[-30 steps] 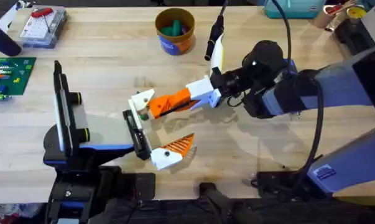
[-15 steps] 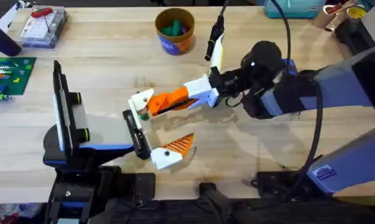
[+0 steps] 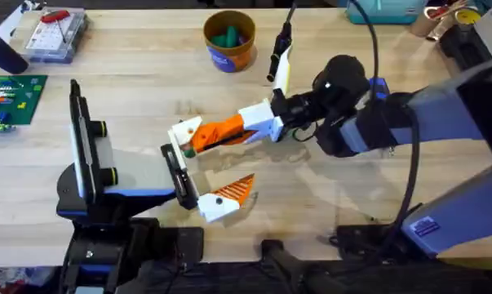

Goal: Pick up the gripper from the table and insert it into the empty holder that is missing its gripper. Then pick up a screw, insert it into the mounting hole, and use the screwdriver to tighten it. Finally, clean up the table by picking up the vegetable and placing it into the bucket.

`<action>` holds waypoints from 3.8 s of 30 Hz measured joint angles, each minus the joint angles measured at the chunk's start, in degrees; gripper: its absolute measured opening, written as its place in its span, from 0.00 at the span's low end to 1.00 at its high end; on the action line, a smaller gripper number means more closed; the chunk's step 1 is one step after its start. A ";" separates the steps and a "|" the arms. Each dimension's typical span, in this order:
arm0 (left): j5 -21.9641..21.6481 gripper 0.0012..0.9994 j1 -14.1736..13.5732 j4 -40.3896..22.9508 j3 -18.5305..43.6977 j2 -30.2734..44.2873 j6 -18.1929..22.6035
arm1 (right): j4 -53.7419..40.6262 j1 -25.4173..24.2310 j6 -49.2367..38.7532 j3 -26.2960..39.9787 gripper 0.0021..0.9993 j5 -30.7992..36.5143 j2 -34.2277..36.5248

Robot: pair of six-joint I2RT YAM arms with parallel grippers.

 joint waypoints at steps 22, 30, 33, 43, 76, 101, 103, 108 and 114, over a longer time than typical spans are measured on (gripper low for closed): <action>-0.04 0.99 0.00 0.00 0.00 0.00 -0.93 | -1.36 2.10 -0.02 6.18 0.01 0.17 4.45; -0.09 0.99 0.00 0.00 -0.02 0.00 -0.93 | -1.38 2.10 -0.02 6.18 0.01 0.34 4.45; -0.06 0.99 0.00 0.00 0.00 0.00 -0.93 | -1.38 2.04 -0.02 6.18 0.01 0.54 4.43; -0.07 0.99 0.00 0.00 0.00 0.00 -0.92 | -1.31 1.99 -0.02 6.18 0.01 0.60 4.45; 0.20 0.99 0.00 -0.02 0.00 0.00 -0.71 | -1.74 2.08 -0.23 5.73 1.00 3.56 4.45; 0.21 0.99 0.00 -0.02 0.00 0.00 -0.70 | -29.68 -5.85 -15.38 7.45 1.00 3.73 -4.74; 0.22 0.99 0.00 -0.02 0.00 0.00 -0.68 | -40.70 -7.96 -21.67 9.22 1.00 3.84 -7.92; 0.22 0.99 0.00 -0.02 0.00 0.00 -0.68 | -68.76 -12.63 -39.48 16.47 1.00 4.67 -15.02; 0.23 0.99 0.00 -0.02 0.00 0.00 -0.68 | -111.84 -16.84 -66.60 29.54 1.00 20.32 -23.68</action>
